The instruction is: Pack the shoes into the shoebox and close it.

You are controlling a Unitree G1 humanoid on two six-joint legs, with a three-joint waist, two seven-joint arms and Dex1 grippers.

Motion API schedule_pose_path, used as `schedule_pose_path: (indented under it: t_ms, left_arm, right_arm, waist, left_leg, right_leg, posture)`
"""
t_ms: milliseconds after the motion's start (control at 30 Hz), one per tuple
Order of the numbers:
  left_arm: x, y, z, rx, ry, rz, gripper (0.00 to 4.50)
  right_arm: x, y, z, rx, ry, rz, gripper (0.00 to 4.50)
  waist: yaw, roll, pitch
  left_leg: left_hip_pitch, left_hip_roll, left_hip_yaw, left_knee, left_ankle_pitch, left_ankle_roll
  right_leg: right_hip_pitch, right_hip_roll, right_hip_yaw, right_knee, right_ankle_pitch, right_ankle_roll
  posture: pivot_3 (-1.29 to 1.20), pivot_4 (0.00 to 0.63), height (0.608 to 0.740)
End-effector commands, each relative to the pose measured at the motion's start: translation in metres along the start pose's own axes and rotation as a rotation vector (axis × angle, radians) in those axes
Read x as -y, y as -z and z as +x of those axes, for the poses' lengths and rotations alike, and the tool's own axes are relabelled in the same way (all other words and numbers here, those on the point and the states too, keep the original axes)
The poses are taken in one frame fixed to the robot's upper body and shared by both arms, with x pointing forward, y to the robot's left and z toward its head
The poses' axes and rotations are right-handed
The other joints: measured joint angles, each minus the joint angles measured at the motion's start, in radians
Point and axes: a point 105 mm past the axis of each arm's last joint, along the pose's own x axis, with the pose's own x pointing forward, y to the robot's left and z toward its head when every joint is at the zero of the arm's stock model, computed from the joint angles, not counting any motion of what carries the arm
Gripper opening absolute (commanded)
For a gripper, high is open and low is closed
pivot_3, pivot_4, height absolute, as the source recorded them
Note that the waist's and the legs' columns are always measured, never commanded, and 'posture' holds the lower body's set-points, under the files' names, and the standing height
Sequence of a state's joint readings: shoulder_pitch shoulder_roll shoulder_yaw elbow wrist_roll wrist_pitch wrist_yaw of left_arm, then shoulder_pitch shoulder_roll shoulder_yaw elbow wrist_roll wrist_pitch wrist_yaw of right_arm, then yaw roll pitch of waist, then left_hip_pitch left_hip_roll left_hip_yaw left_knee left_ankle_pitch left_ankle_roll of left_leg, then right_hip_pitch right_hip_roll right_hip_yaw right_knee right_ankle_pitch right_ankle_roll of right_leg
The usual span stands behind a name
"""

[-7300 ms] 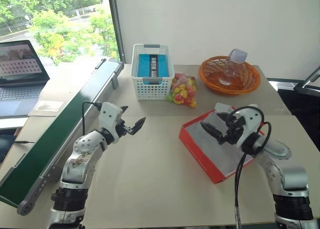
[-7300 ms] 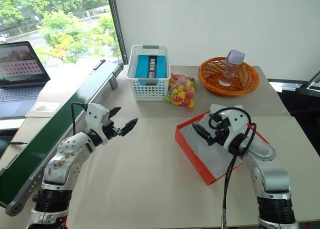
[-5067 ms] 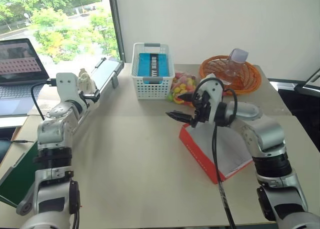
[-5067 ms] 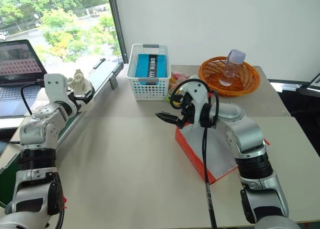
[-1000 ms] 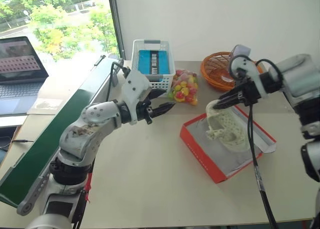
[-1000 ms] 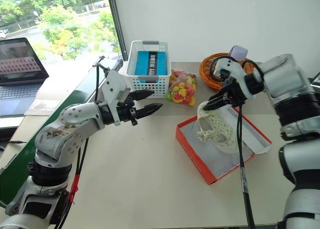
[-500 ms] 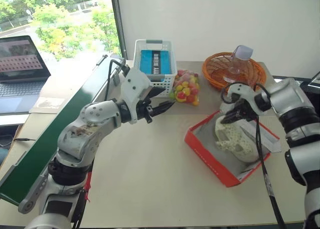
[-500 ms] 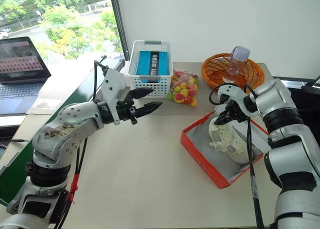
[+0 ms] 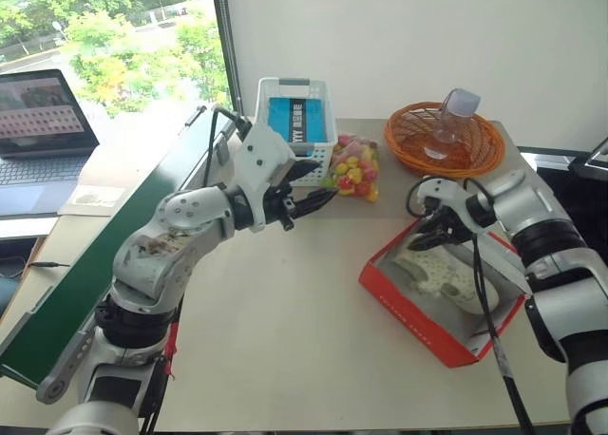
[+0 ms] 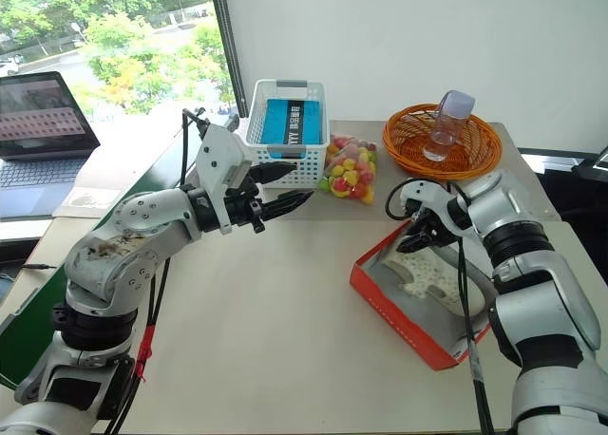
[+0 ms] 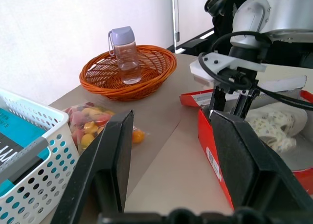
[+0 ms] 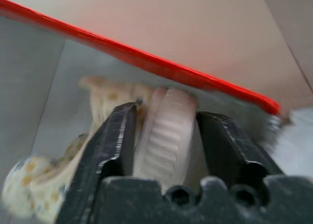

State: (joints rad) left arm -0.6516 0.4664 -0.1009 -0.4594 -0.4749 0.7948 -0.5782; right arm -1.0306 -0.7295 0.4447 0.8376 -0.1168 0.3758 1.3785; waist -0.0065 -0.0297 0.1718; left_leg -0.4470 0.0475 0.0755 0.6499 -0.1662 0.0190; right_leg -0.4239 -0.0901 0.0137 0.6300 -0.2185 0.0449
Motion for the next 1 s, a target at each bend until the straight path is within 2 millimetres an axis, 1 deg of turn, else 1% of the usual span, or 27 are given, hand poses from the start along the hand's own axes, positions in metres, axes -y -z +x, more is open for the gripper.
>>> schedule_pose_path:
  t_ms: [33,100,200,267,333,433,467,500,567,600,667,700,767,833,900,1000]
  left_arm:
    - [0.003,-0.013,0.000,0.036,0.006,0.042,2.64]
    - [0.002,-0.014,0.000,0.036,0.007,0.044,2.64]
    - [0.002,-0.013,0.000,0.034,0.010,0.045,2.64]
    - [0.002,-0.013,0.000,0.033,0.012,0.046,2.64]
    - [-0.001,-0.014,0.000,0.032,0.003,0.051,2.64]
    - [-0.011,-0.014,-0.003,0.027,-0.039,0.037,2.64]
    - [-0.015,-0.013,-0.004,0.022,-0.054,0.034,2.64]
    - [-0.023,-0.010,-0.009,0.004,-0.091,0.026,2.64]
    - [-0.037,-0.002,-0.018,-0.032,-0.160,0.021,2.64]
    - [-0.048,0.002,-0.027,-0.052,-0.209,0.014,2.88]
    - [-0.060,0.007,-0.038,-0.072,-0.268,0.003,3.39]
    - [-0.070,0.011,-0.047,-0.088,-0.322,-0.002,3.72]
    - [-0.086,0.016,-0.063,-0.115,-0.423,-0.011,4.45]
    - [-0.095,0.020,-0.074,-0.126,-0.488,-0.018,4.49]
    - [-0.098,0.025,-0.083,-0.134,-0.535,-0.027,4.49]
    - [-0.105,0.036,-0.100,-0.156,-0.628,-0.046,4.49]
  right_arm:
    - [0.005,-0.016,-0.014,0.061,0.056,-0.037,4.01]
    - [0.007,-0.023,-0.018,0.084,0.094,-0.056,4.48]
    - [0.005,-0.031,-0.024,0.107,0.120,-0.080,4.48]
    - [0.000,-0.042,-0.033,0.133,0.129,-0.106,4.48]
    - [-0.012,-0.053,-0.045,0.162,0.106,-0.124,4.48]
    - [-0.035,-0.072,-0.064,0.237,0.026,-0.133,4.48]
    - [-0.043,-0.080,-0.069,0.280,-0.010,-0.127,4.48]
    - [-0.052,-0.095,-0.079,0.370,-0.035,-0.129,4.48]
    - [-0.060,-0.117,-0.091,0.506,-0.049,-0.107,4.48]
    - [-0.061,-0.127,-0.096,0.580,-0.032,-0.107,4.50]
    - [-0.064,-0.139,-0.101,0.670,-0.017,-0.104,4.50]
    - [-0.068,-0.141,-0.099,0.704,-0.026,-0.108,4.50]
    - [-0.079,-0.145,-0.090,0.752,-0.035,-0.144,4.50]
    - [-0.088,-0.150,-0.080,0.788,-0.040,-0.162,4.50]
    - [-0.097,-0.154,-0.069,0.813,-0.041,-0.169,4.50]
    - [-0.100,-0.158,-0.052,0.820,-0.002,-0.177,4.50]
  waist:
    - [-0.003,0.000,0.000]
    - [-0.005,0.000,0.000]
    - [-0.005,0.000,0.000]
    - [-0.006,0.000,0.000]
    - [-0.006,0.000,0.000]
    - [-0.005,0.000,0.000]
    - [-0.006,0.000,0.000]
    - [-0.006,0.000,0.000]
    - [-0.008,0.000,0.000]
    - [-0.011,0.000,0.000]
    - [-0.013,0.000,0.000]
    - [-0.011,0.000,0.000]
    - [-0.007,0.000,0.000]
    - [-0.003,-0.002,-0.001]
    - [-0.001,-0.002,-0.001]
    - [0.001,-0.002,-0.001]
  left_leg:
    - [0.000,0.000,0.000,0.000,0.000,0.000]
    - [0.000,0.000,0.000,0.000,0.000,0.000]
    - [0.000,0.000,0.000,0.000,0.000,0.000]
    - [0.000,0.000,0.000,0.000,0.000,0.000]
    - [0.000,0.000,0.000,0.000,0.000,0.000]
    - [0.000,0.000,0.000,-0.001,0.000,0.000]
    - [0.000,0.000,0.000,-0.001,0.000,0.000]
    - [0.000,0.000,0.000,-0.001,0.000,0.000]
    - [0.001,0.001,0.000,-0.001,0.000,0.000]
    - [0.001,0.001,0.000,-0.001,0.000,0.000]
    - [0.002,0.002,0.000,-0.001,0.000,0.000]
    - [0.002,0.002,0.000,-0.001,0.000,0.000]
    - [0.002,0.001,0.000,-0.002,0.000,0.000]
    - [0.002,0.001,0.000,-0.003,0.000,0.000]
    - [0.001,0.001,0.000,-0.003,0.000,0.000]
    - [0.001,0.000,0.000,-0.002,0.000,0.000]
  right_leg:
    - [0.000,0.000,0.000,0.000,0.000,0.000]
    - [0.000,0.000,0.000,0.000,0.000,0.000]
    - [0.000,0.000,0.000,0.000,0.000,0.000]
    - [0.000,0.000,0.000,0.000,0.000,0.000]
    - [0.000,0.000,0.000,0.000,0.000,0.000]
    - [-0.001,0.000,0.000,0.000,0.000,0.000]
    - [0.000,0.000,0.000,0.000,0.000,0.000]
    - [0.000,0.000,0.000,0.000,0.000,0.000]
    - [0.000,0.000,0.000,0.000,0.000,0.000]
    - [0.000,0.000,0.000,0.001,0.000,0.000]
    - [0.000,0.001,0.001,0.001,0.001,-0.002]
    - [0.000,0.001,0.001,0.001,0.000,-0.002]
    - [0.000,0.001,0.000,0.001,0.000,-0.001]
    - [0.000,0.000,0.000,0.000,0.000,-0.001]
    - [0.000,0.000,0.000,0.000,0.000,-0.001]
    - [-0.001,-0.001,0.000,0.001,0.001,-0.001]
  posture:
    - [0.00,0.150,0.740]
    - [0.00,0.150,0.740]
    - [0.00,0.150,0.740]
    - [0.00,0.150,0.740]
    - [0.00,0.150,0.740]
    - [0.00,0.150,0.740]
    - [0.00,0.150,0.740]
    - [0.00,0.150,0.740]
    - [0.00,0.150,0.740]
    - [0.00,0.150,0.740]
    - [0.00,0.150,0.740]
    - [0.00,0.150,0.740]
    - [0.00,0.150,0.740]
    - [0.00,0.150,0.740]
    - [0.00,0.150,0.740]
    - [0.00,0.150,0.740]
